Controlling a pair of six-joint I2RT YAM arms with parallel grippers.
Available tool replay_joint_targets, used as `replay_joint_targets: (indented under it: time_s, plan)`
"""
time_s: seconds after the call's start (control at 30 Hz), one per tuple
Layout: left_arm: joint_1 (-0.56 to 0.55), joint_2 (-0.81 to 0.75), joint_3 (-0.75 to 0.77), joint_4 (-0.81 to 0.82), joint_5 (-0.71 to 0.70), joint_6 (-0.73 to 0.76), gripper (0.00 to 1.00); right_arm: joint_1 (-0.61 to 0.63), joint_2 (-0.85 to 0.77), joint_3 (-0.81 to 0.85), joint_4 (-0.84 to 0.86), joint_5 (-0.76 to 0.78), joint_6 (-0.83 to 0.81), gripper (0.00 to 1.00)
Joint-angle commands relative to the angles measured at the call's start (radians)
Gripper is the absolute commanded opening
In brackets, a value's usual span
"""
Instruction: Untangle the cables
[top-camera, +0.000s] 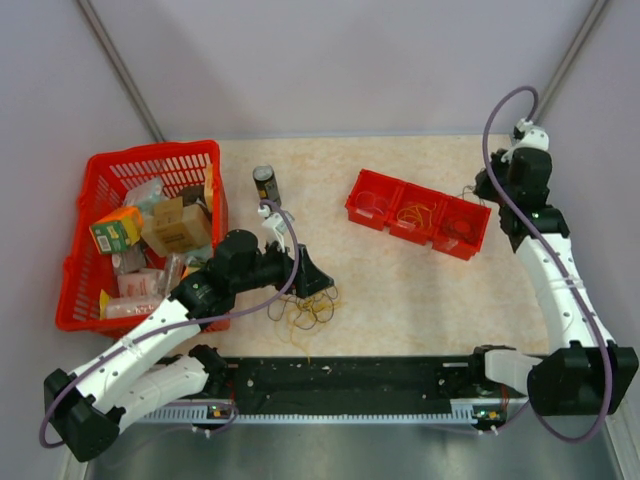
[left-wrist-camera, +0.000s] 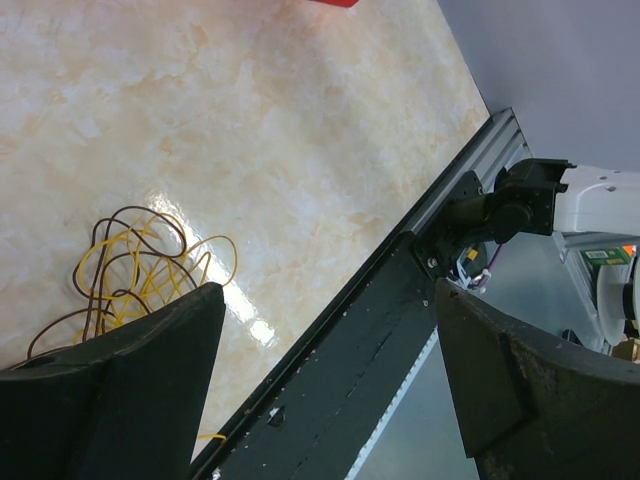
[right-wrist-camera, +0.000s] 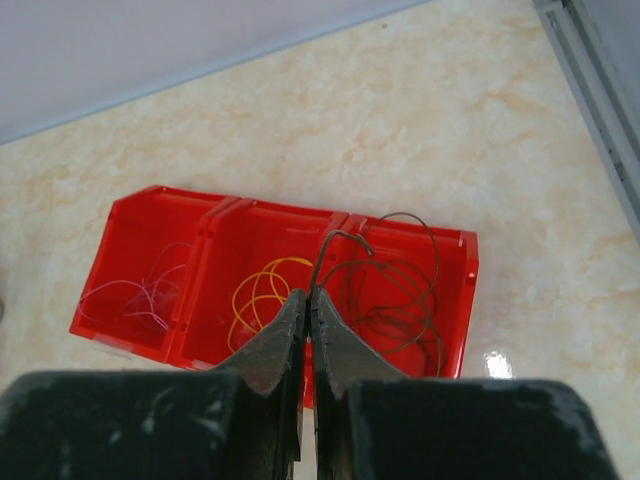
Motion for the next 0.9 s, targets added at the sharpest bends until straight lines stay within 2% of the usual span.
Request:
replay_joint_targets:
  time_s: [0.0, 0.13, 0.2, 0.47, 0.67, 0.77, 0.83, 0.87]
  plan:
    - [0.001, -0.016, 0.030, -0.003, -0.015, 0.025, 0.89, -0.006, -0.001, -0.083, 0.048, 0.030, 0.049, 0.00]
    - [0.001, 0.012, 0.035, -0.020, -0.012, 0.033, 0.88, -0.006, 0.003, -0.218, 0.096, 0.021, 0.140, 0.00]
    - [0.001, 0.030, 0.037, -0.025, -0.012, 0.035, 0.87, -0.006, 0.063, -0.235, 0.108, -0.014, 0.163, 0.00]
    - [0.000, 0.091, 0.054, -0.123, -0.086, 0.068, 0.86, -0.006, 0.333, -0.127, 0.056, -0.023, 0.176, 0.00]
    - [0.000, 0.151, 0.055, -0.172, -0.119, 0.081, 0.85, -0.006, 0.401, -0.035, 0.021, -0.051, 0.105, 0.00]
    - [0.000, 0.220, 0.086, -0.221, -0.136, 0.094, 0.86, -0.006, 0.388, 0.028, -0.066, -0.109, 0.064, 0.13]
    - [-0.002, 0.263, 0.103, -0.247, -0.149, 0.104, 0.87, 0.002, 0.341, 0.050, -0.158, -0.060, 0.022, 0.29]
    - [0.000, 0.280, 0.106, -0.250, -0.153, 0.107, 0.88, 0.029, 0.277, 0.050, -0.192, 0.017, -0.001, 0.40]
